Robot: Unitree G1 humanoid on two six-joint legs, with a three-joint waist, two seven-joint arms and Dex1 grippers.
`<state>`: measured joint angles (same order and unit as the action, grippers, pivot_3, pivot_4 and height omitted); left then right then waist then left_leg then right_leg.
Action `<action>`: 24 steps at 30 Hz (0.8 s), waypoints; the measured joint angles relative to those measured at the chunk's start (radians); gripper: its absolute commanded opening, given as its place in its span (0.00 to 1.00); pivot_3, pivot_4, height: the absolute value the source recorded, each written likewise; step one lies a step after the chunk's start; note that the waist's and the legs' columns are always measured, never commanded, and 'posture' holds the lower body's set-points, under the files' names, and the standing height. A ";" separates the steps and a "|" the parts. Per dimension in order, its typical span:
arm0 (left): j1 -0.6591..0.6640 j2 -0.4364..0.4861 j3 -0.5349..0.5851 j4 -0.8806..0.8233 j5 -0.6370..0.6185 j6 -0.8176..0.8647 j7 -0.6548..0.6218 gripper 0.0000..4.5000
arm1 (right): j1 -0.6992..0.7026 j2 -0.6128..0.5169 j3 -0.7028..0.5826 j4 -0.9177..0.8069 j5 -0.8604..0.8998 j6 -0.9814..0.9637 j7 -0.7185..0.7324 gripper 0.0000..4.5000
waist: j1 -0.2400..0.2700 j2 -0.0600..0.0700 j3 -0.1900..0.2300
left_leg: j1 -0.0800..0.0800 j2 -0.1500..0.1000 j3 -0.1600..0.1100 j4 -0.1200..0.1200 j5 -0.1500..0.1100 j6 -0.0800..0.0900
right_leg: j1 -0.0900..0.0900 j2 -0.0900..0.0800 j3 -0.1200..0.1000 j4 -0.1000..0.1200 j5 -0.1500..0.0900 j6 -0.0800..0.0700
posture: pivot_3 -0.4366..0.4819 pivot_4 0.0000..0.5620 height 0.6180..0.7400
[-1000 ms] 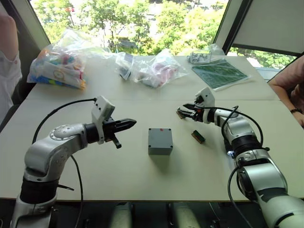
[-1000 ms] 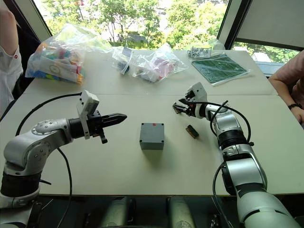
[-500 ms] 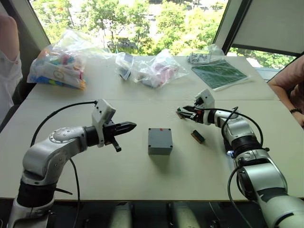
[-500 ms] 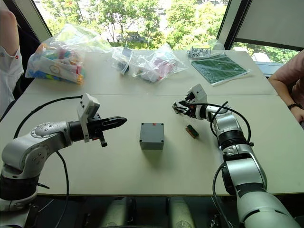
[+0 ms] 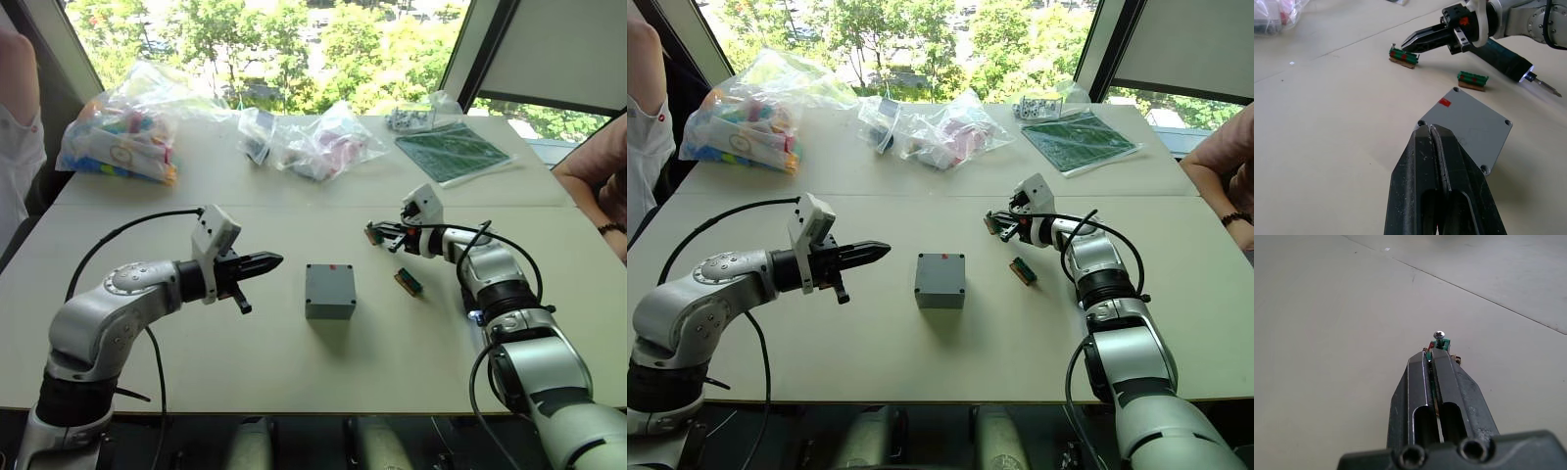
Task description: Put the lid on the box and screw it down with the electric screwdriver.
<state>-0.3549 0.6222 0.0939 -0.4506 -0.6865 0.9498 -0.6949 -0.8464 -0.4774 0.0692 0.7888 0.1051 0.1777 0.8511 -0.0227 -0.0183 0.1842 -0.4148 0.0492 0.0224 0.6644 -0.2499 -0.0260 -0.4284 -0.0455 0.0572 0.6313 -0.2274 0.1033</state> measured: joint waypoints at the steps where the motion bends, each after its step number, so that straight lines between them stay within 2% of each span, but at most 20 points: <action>1: 0.001 0.000 0.000 0.000 0.000 -0.001 0.000 0.00 | 0.000 0.000 -0.009 -0.003 0.007 0.007 0.000 0.01 | 0.000 0.000 0.000 | 0.000 0.000 0.000 0.000 0.000 0.000 | 0.000 0.000 0.000 0.000 0.000 0.000 | 0.48 0.27 1.00; 11: 0.007 -0.001 -0.002 0.000 0.001 -0.015 0.001 0.00 | 0.002 0.000 -0.046 -0.070 0.040 0.079 0.006 0.01 | 0.000 0.000 0.000 | 0.000 0.000 0.000 0.000 0.000 0.000 | 0.000 0.000 0.000 0.000 0.000 0.000 | 0.48 0.27 1.00; 14: 0.008 -0.001 -0.003 0.001 0.001 -0.021 0.001 0.00 | 0.012 -0.001 -0.058 -0.136 0.066 0.118 0.012 0.01 | 0.000 0.000 0.000 | 0.000 0.000 0.000 0.000 0.000 0.000 | 0.000 0.000 0.000 0.000 0.000 0.000 | 0.48 0.27 1.00; 18: 0.024 0.021 0.000 -0.003 -0.012 -0.016 -0.012 0.00 | 0.081 -0.040 -0.087 -0.366 0.125 0.232 0.035 0.01 | 0.004 0.000 0.000 | 0.000 0.000 0.000 -0.001 0.000 0.000 | 0.000 0.000 0.000 0.000 0.000 0.000 | 0.48 0.27 1.00; 24: 0.049 0.133 -0.003 -0.058 -0.051 0.004 -0.093 0.00 | 0.252 -0.099 -0.124 -0.790 0.294 0.491 0.067 0.01 | 0.004 0.000 0.000 | 0.000 0.000 0.000 -0.001 0.000 0.000 | 0.000 0.000 0.000 0.000 -0.002 -0.003 | 0.48 0.27 1.00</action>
<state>-0.3056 0.7549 0.0906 -0.5085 -0.7372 0.9540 -0.7879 -0.5941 -0.5764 -0.0545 -0.0016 0.3988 0.6687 0.9178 -0.0187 -0.0182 0.1843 -0.4144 0.0494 0.0222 0.6635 -0.2500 -0.0260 -0.4284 -0.0456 0.0571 0.6309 -0.2295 0.1000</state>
